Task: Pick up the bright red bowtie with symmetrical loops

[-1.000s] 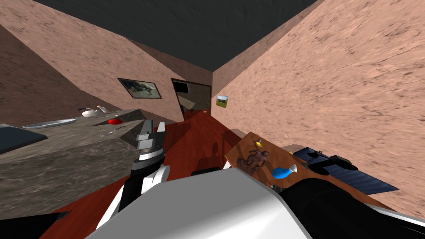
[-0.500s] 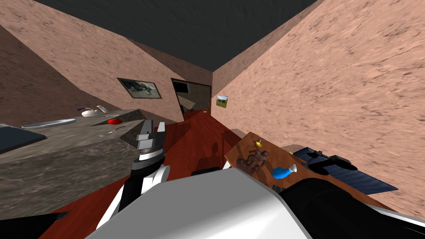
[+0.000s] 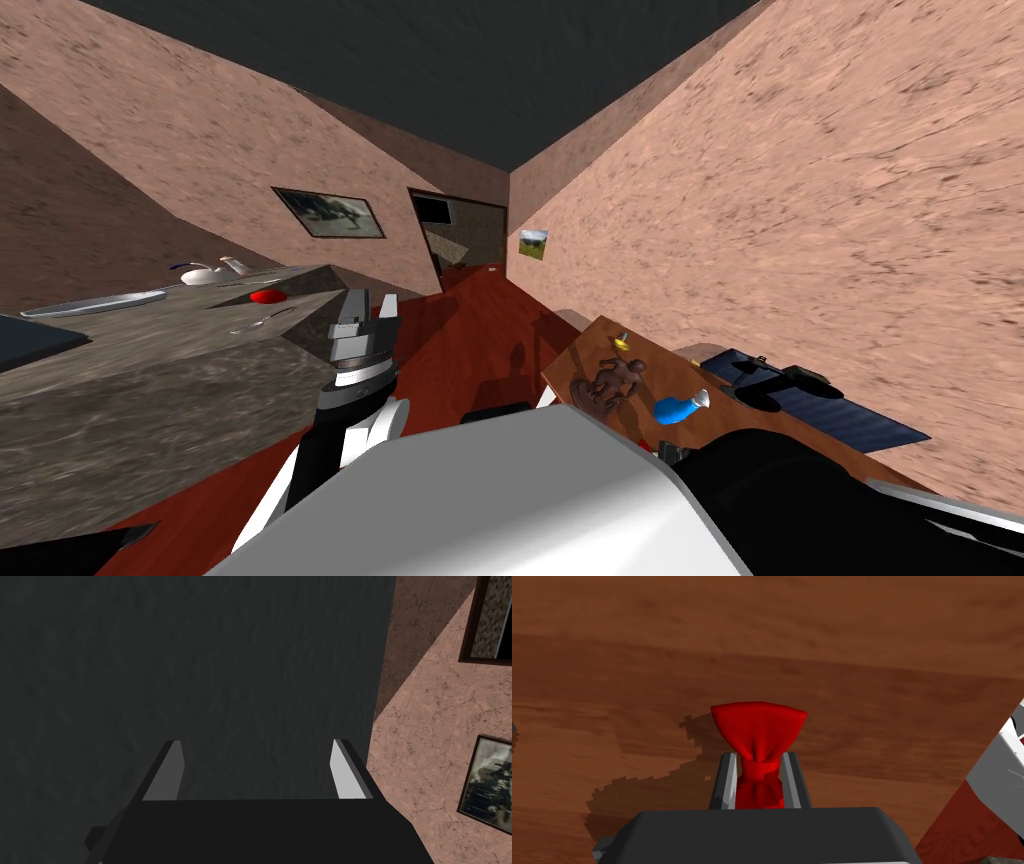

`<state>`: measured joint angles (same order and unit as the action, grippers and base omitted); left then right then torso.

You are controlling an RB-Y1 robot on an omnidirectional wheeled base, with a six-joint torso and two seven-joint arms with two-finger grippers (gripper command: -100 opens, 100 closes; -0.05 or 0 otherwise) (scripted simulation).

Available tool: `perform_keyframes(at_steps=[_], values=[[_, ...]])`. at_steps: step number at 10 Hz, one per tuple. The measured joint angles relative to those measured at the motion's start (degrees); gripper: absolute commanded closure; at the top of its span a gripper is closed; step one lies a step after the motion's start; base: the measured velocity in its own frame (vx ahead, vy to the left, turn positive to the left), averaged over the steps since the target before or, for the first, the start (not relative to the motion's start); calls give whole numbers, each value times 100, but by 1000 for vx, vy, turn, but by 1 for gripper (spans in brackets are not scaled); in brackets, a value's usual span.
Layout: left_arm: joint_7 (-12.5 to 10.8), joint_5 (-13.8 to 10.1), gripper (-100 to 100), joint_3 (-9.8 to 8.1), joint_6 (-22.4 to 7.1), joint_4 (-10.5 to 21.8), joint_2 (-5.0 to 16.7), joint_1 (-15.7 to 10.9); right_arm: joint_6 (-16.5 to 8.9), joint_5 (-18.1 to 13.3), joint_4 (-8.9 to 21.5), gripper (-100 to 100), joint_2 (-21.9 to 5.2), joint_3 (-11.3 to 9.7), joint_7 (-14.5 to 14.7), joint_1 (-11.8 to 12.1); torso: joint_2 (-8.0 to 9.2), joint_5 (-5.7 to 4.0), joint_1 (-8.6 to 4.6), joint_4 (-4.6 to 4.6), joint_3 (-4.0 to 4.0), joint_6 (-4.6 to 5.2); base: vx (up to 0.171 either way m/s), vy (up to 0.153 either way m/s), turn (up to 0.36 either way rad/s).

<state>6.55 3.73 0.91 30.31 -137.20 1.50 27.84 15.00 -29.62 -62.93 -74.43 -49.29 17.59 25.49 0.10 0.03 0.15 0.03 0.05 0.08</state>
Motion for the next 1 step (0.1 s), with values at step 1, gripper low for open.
perform_keyframes(at_steps=[1], values=[[0,0,0,0,0,0,0,0,-4,2,-19,0,-15,-2,-10,4,-1,-4,-10,0,0,-1,0,0,0]])
